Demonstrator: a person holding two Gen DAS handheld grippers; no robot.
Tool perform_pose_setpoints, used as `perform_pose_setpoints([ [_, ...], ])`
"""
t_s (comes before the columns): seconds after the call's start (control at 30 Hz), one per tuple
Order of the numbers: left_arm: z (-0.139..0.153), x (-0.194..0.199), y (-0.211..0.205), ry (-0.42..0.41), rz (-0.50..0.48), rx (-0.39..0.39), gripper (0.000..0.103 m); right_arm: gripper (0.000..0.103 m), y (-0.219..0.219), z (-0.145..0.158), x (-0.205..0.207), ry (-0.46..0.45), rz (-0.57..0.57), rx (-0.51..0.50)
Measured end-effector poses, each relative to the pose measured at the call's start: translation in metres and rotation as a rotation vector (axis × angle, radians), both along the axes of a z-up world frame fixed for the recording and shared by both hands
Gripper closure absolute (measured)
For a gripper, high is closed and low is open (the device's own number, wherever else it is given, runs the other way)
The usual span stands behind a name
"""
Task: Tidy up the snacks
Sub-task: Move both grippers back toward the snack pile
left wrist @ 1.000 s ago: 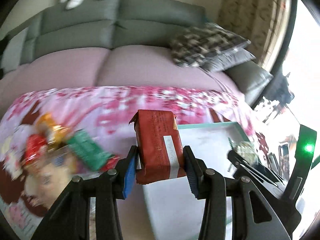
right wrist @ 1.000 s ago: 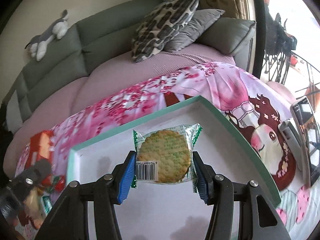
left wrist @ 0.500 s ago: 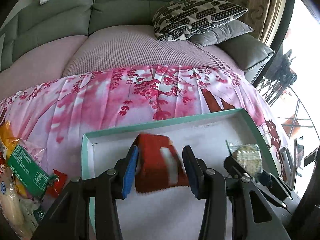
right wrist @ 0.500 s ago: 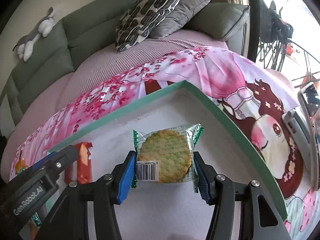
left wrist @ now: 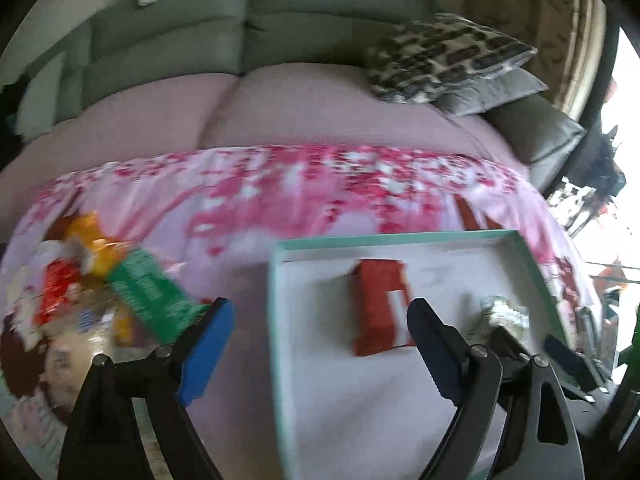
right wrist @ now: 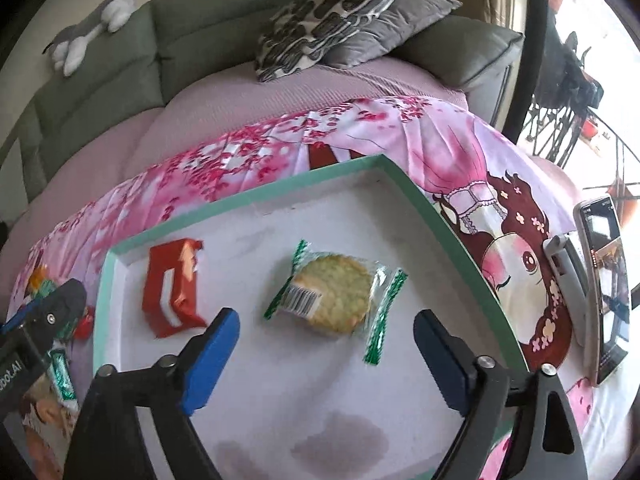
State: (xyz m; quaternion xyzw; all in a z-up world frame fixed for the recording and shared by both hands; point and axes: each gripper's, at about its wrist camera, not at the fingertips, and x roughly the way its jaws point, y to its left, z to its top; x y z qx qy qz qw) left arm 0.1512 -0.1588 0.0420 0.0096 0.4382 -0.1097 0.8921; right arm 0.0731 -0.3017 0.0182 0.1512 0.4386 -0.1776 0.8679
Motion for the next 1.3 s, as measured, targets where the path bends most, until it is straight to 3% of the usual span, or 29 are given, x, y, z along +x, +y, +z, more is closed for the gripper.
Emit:
perform_pose_setpoints([
  [0.17,0.003,-0.014,0.036,-0.047,0.094,0.041,0.009,0.000,0.010,0.008,-0.010,-0.034,0.004,0.030],
  [0.43,0.008,-0.039,0.096,-0.095,0.222,0.017,0.007,0.000,0.040,0.017,-0.024,-0.081,0.044,0.065],
  [0.53,0.010,-0.048,0.112,-0.114,0.254,0.029,0.000,0.000,0.058,0.018,-0.024,-0.088,0.092,0.078],
  [0.7,0.018,-0.058,0.138,-0.130,0.282,0.060,0.000,0.000,0.092,0.016,-0.021,-0.082,0.164,0.078],
  [1.03,0.015,-0.073,0.199,-0.094,0.395,0.098,0.000,0.000,0.159,0.008,-0.018,-0.023,0.312,0.091],
  [1.3,-0.008,-0.083,0.223,0.008,0.419,0.074,0.000,0.000,0.190,-0.006,-0.028,0.023,0.388,0.090],
])
